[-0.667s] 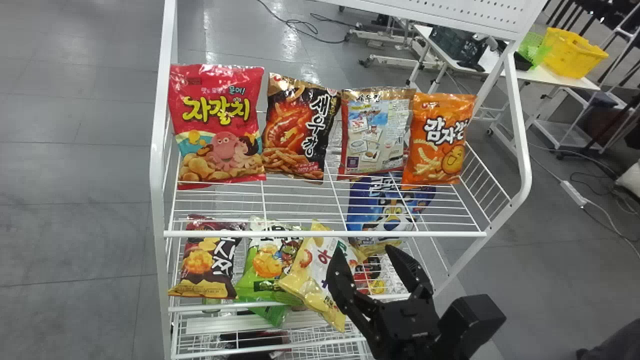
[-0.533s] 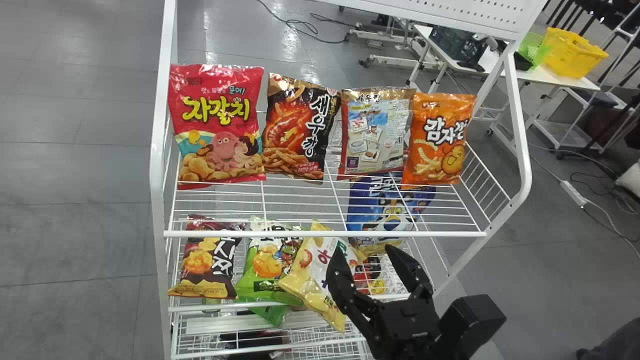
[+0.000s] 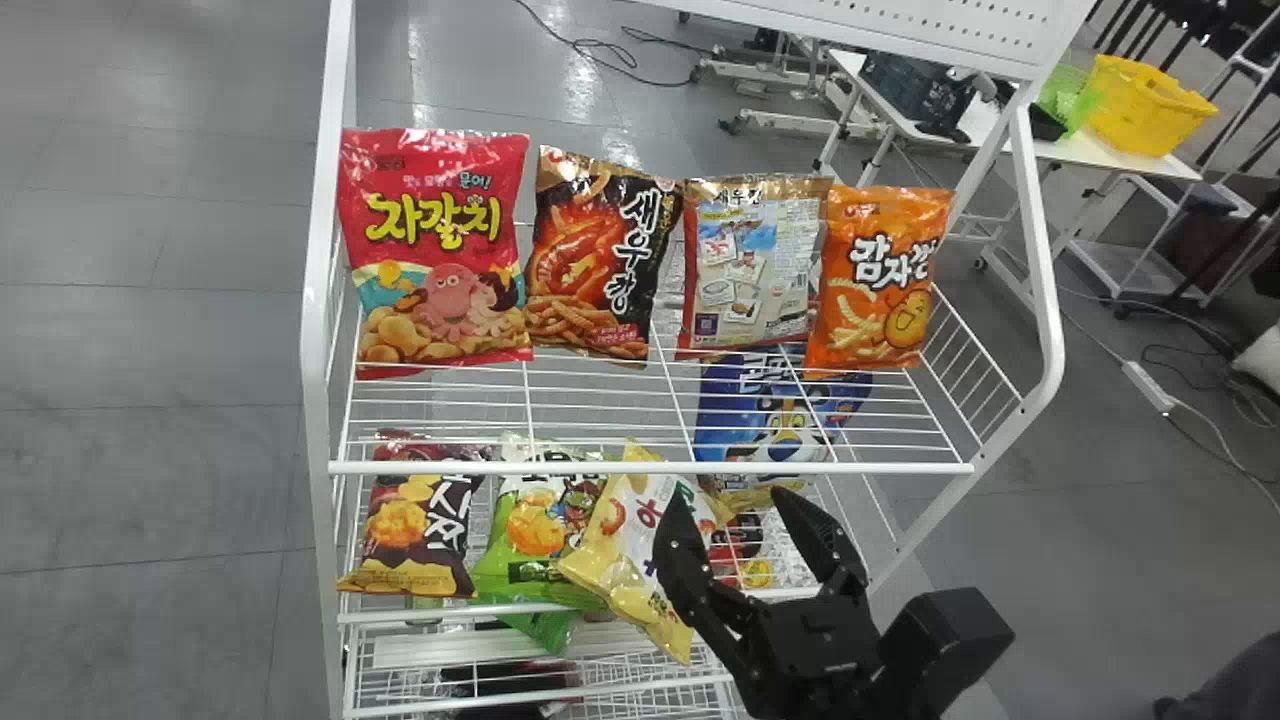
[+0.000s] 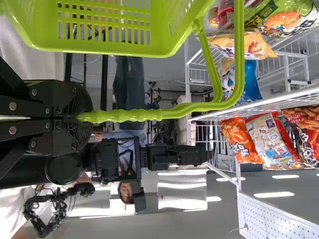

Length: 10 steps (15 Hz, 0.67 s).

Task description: Hold basket handle with left hand then pick spicy shrimp crackers with right hand and place into basket

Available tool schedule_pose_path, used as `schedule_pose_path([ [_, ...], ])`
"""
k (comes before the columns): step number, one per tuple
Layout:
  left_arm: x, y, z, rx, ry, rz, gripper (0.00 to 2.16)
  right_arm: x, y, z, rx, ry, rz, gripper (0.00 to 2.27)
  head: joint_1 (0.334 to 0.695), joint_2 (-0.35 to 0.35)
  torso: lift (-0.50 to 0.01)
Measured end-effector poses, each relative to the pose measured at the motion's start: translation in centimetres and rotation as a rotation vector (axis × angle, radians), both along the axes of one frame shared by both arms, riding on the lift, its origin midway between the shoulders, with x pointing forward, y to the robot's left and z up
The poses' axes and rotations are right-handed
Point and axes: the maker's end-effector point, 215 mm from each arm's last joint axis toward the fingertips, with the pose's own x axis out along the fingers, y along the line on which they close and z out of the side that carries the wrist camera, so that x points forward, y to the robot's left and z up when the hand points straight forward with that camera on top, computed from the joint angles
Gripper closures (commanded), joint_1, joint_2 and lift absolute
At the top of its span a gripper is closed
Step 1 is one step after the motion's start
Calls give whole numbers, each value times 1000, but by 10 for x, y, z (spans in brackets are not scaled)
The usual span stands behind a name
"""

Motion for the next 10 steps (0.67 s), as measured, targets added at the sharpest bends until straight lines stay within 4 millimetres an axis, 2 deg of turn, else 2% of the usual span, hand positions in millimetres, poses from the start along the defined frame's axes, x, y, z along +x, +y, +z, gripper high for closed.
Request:
schedule_pose_path([
  [4,0,-2,-2,6,2,-5,1892,19,5,1,-14,0,5,144,695,-329,-37],
  [10,-5,-2,-10,27,19,-10,1892,82,12,-2,-42,11,20,144,695,-280,-37],
])
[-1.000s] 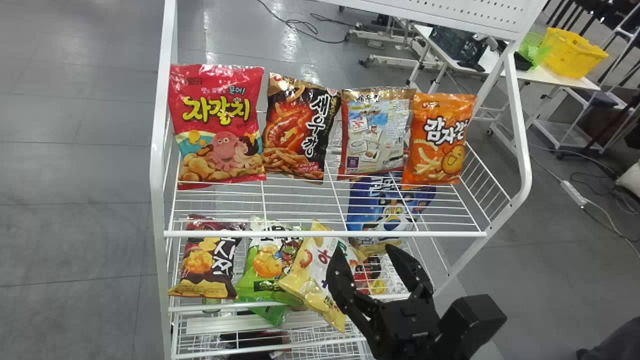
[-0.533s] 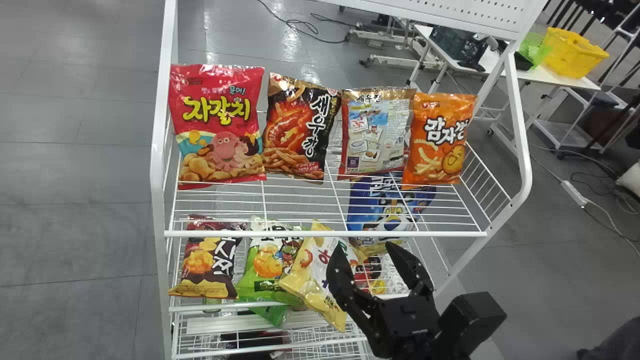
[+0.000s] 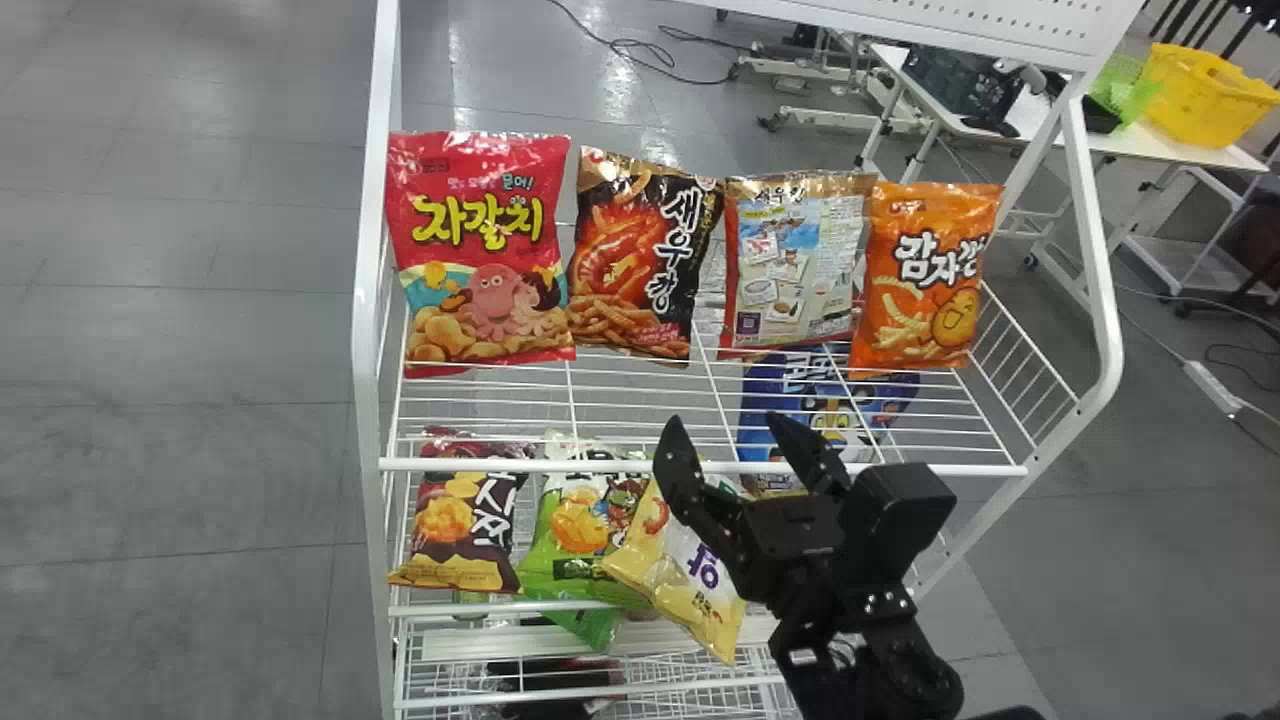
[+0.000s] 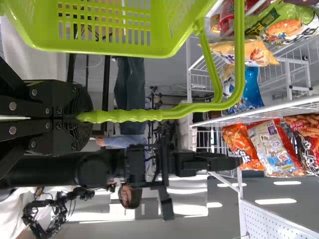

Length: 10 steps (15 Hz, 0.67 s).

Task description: Hold basket handle with left hand then pick spicy shrimp crackers with right hand and place into basket

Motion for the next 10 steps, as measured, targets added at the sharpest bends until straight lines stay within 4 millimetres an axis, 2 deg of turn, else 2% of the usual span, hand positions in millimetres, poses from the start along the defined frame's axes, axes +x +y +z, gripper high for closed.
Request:
schedule_pose_path([
  [6,-5,-7,-9,22,17,-21,1892,75,-8,9,-48,9,-13,140,695,-273,-37],
  [10,-4,-6,-13,22,24,-18,1892,115,8,12,-70,13,12,140,695,-233,-37],
])
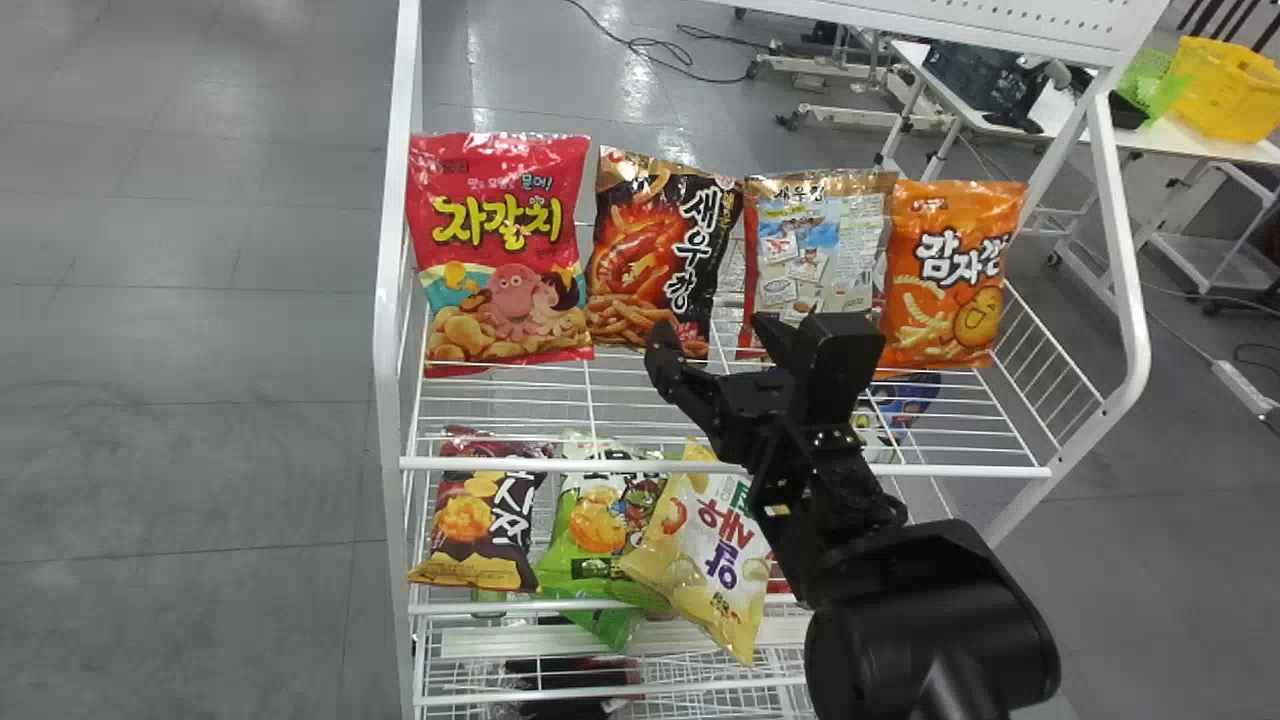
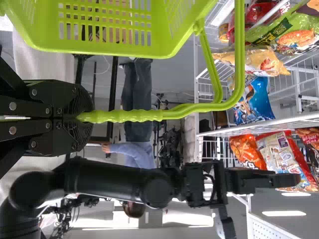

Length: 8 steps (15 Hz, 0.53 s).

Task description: Hold basket handle with left hand then pick spicy shrimp crackers with right hand and place into basket

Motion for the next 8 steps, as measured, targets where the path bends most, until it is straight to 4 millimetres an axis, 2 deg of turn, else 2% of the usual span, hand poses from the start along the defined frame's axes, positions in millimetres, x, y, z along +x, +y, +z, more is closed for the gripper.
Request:
schedule_pose_path([
  [3,1,2,-1,1,2,4,1892,24,9,2,-10,0,8,140,695,-205,-37],
  [8,3,5,-3,-7,10,16,1892,61,3,3,-17,14,-9,140,695,-197,-37],
])
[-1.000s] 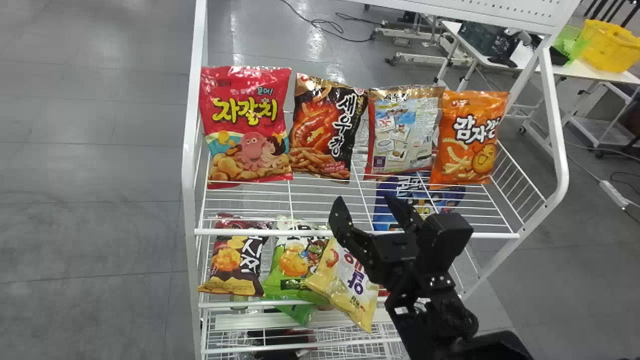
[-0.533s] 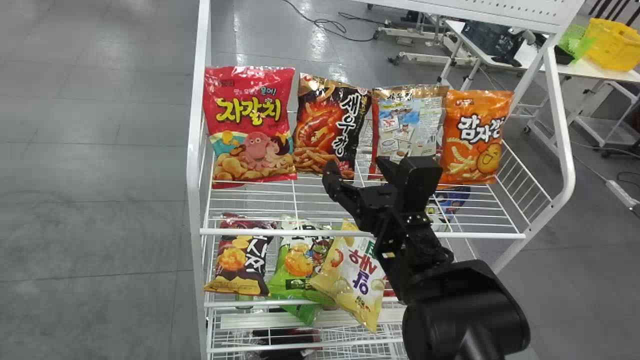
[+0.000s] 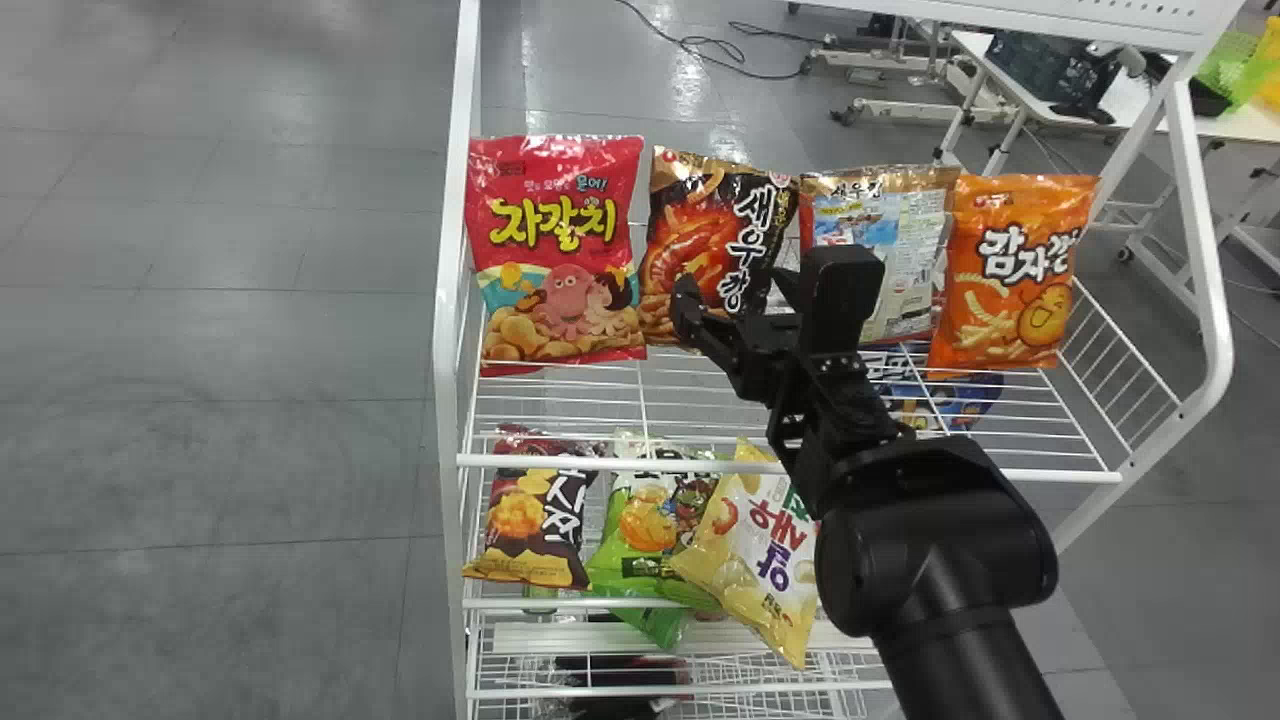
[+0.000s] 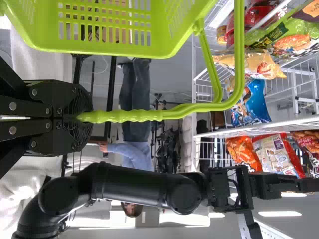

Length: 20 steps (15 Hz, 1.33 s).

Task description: Hold basket handle with left hand then pick spicy shrimp crackers with right hand and place into basket

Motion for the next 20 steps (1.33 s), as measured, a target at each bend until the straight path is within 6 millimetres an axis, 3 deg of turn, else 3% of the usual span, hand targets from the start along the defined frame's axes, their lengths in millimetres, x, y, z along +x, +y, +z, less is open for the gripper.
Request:
schedule_pose_path([
  [5,1,4,0,-4,1,11,1892,22,-3,2,-5,8,-10,140,695,-189,-37],
  [15,0,7,2,-22,8,21,1892,46,-5,-8,-22,47,-14,144,695,-184,-37],
  [19,0,7,1,-24,10,22,1892,49,-1,-9,-31,60,-3,448,695,-177,-37],
  [20,0,7,1,-24,10,22,1892,48,0,-14,-32,76,2,687,695,-176,-37],
])
